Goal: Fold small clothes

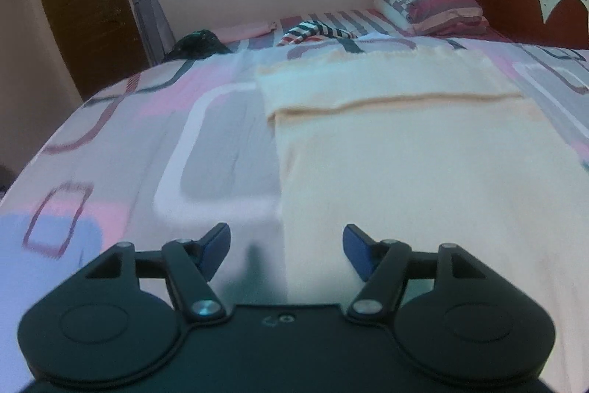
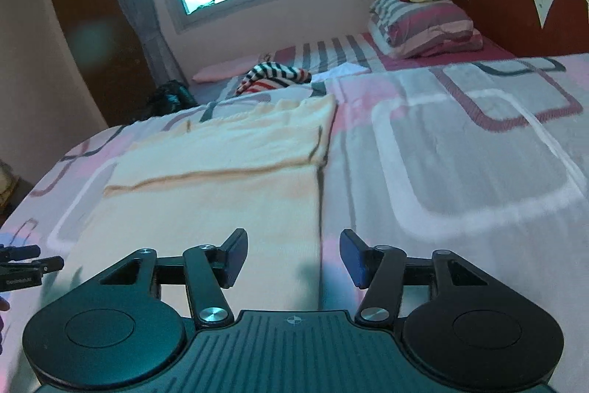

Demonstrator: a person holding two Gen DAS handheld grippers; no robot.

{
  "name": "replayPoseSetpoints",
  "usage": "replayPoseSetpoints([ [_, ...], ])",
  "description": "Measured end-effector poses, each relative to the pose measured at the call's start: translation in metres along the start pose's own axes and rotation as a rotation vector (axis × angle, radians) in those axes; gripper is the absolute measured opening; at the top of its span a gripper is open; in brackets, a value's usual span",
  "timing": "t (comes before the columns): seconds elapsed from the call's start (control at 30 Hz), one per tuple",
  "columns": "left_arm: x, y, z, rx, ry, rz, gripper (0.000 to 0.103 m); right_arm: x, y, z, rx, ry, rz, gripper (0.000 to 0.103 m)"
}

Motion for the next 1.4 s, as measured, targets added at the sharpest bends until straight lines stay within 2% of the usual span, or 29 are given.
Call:
replayPoseSetpoints([
  [0.3, -0.082, 0.055, -0.031, -0.014, 0.033, -0.083, 0.065, -0.071, 0.067, -0.020, 0.013, -0.068, -0.048, 0.055],
  [0.4, -0.098, 0.066, -0.041, -0.095, 0.099, -0.124, 0.054, -0.092, 0.082, -0.020, 0.041, -0.136, -0.058, 0.055],
  [0.47, -0.103, 0.074, -0.046, -0.182, 0.178, -0.134, 0.053, -0.103, 0.090, -0.017, 0.067, -0.199, -0.060, 0.055],
  [0.6, -0.115, 0.076, -0.048, -0.284, 0.290, -0.188, 0.044, -0.122, 0.100, -0.007, 0.100, -0.317, -0.067, 0.055],
  [0.67, -0.124, 0.073, -0.049, -0.332, 0.350, -0.221, 0.044, -0.128, 0.103, -0.004, 0.119, -0.340, -0.073, 0.054],
  [0.77, -0.131, 0.067, -0.054, -0.419, 0.469, -0.246, 0.043, -0.135, 0.103, -0.001, 0.152, -0.384, -0.079, 0.042],
  [0.8, -0.132, 0.062, -0.055, -0.454, 0.508, -0.254, 0.044, -0.137, 0.102, 0.001, 0.159, -0.401, -0.081, 0.041],
  [0.93, -0.128, 0.044, -0.057, -0.502, 0.592, -0.268, 0.043, -0.139, 0.095, 0.014, 0.195, -0.507, -0.045, 0.040],
  [1.0, -0.123, 0.037, -0.055, -0.509, 0.606, -0.271, 0.042, -0.135, 0.089, 0.021, 0.205, -0.542, -0.031, 0.040],
  [1.2, -0.116, 0.019, -0.052, -0.568, 0.653, -0.286, 0.042, -0.130, 0.073, 0.020, 0.273, -0.543, -0.049, 0.040],
  [1.33, -0.123, 0.032, -0.049, -0.573, 0.604, -0.277, 0.041, -0.134, 0.079, 0.021, 0.308, -0.563, -0.051, 0.040],
  [1.4, -0.128, 0.039, -0.050, -0.566, 0.579, -0.267, 0.040, -0.136, 0.086, 0.019, 0.291, -0.534, -0.046, 0.040],
])
Point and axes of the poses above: each gripper's, at about its wrist camera, not at the fingertips, and y roughly against the way its jaws point, z to its right, x to its top, the point moved 4 cm from there along -y, roughly the way its jaws point, and after that the axes turned 14 degrees about x, right-handed, at the moved point
